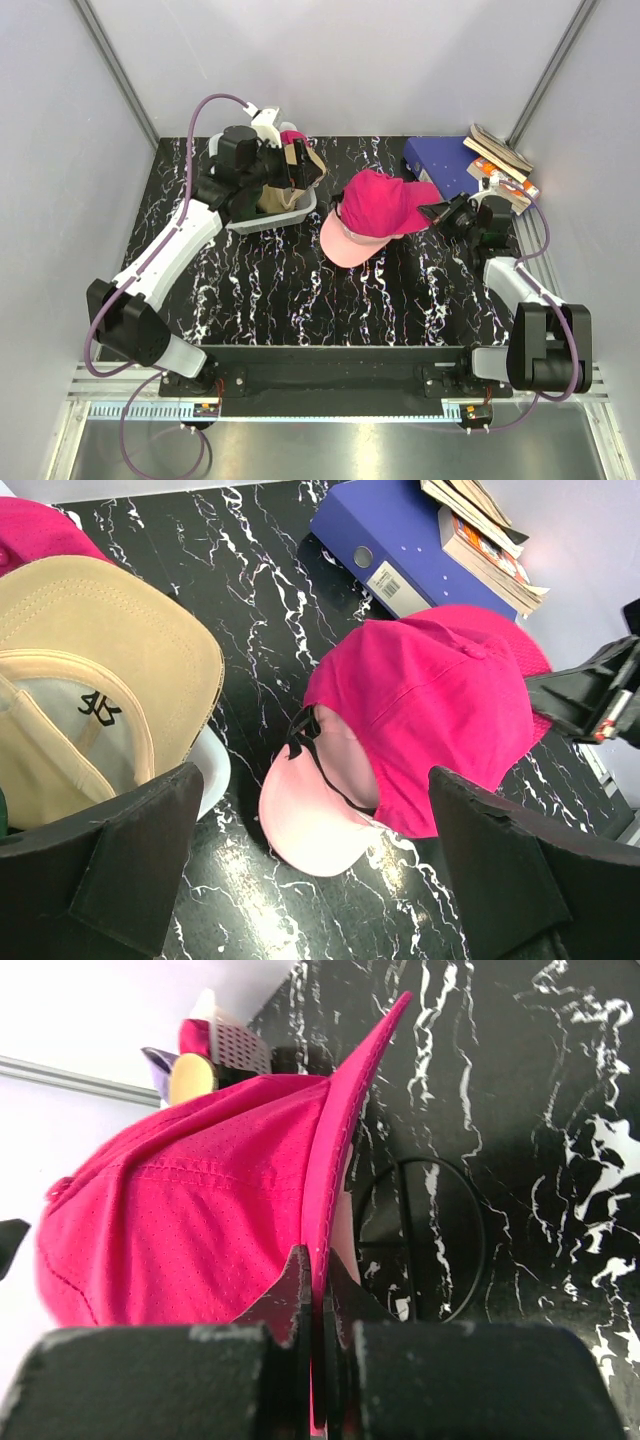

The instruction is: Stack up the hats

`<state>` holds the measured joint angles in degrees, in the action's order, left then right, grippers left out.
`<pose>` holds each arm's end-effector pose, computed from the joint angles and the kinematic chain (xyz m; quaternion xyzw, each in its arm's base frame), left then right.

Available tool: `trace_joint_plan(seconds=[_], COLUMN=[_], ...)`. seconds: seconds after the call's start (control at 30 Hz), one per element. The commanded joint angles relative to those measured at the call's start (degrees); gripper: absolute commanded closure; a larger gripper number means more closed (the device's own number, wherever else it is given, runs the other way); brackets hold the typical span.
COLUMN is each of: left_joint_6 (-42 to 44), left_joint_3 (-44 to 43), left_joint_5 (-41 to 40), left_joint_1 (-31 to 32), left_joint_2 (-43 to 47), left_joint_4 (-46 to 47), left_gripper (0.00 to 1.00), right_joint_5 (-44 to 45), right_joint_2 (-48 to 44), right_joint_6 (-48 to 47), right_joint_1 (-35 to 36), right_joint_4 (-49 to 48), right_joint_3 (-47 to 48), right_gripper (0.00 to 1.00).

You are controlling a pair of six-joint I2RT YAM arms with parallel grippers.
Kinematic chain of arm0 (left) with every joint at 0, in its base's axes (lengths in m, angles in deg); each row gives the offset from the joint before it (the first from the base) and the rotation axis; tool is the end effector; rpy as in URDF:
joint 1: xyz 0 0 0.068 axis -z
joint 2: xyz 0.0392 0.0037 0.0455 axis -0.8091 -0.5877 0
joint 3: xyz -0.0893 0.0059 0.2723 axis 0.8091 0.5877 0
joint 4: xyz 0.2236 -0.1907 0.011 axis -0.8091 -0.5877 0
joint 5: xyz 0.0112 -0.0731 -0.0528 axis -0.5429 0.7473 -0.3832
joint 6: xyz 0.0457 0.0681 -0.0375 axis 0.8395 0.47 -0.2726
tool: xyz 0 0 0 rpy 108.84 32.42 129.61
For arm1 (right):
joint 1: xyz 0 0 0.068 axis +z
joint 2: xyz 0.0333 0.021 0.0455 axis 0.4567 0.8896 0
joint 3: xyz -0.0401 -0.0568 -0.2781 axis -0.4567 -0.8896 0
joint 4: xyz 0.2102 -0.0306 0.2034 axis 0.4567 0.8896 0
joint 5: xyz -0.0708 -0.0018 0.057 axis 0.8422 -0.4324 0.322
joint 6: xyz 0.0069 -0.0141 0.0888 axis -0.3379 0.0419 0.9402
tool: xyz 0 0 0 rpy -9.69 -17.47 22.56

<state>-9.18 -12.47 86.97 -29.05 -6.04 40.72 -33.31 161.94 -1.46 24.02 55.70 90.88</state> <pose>0.3698 -0.1938 0.3804 0.1084 0.8103 -0.3083 0.4864 0.3410 0.0172 0.2118 0.2022 0.7727 0.3808 0.4658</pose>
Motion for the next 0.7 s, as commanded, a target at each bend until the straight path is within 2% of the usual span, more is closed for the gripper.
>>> trace_joint_plan(seconds=[0.0,0.43,0.47,0.53,0.57,0.67], left_joint_6=[-0.6,-0.8,-0.9,-0.8,-0.8,-0.6], left_joint_3=[-2.7,-1.6,-1.5,-1.6,-1.7,-1.7], left_joint_5=[0.6,-0.2,-0.4,-0.7,-0.9,-1.4], left_joint_1=[0.3,0.2,0.2,0.2,0.2,0.1], left_joint_2=[-0.4,-0.9,-0.8,-0.9,-0.8,-0.7], left_joint_4=[2.8,2.6,2.5,2.3,2.3,2.0], left_gripper=[0.01,0.01,0.01,0.01,0.01,0.01], right_joint_5=[8.6,6.2,6.1,5.9,6.1,7.7], right_joint_2=[4.0,7.3,7.2,6.0,5.5,2.6], right_joint_6=[-7.9,-8.1,-8.1,-8.5,-8.5,-8.8], right_joint_1=[-0.5,-0.5,-0.5,-0.5,-0.5,-0.5], right_joint_4=[9.3,12.6,13.5,14.0,14.1,14.7], right_joint_3=[-1.0,1.9,2.4,3.3,3.4,3.3], right_gripper=[1.00,0.99,0.83,0.62,0.40,0.26])
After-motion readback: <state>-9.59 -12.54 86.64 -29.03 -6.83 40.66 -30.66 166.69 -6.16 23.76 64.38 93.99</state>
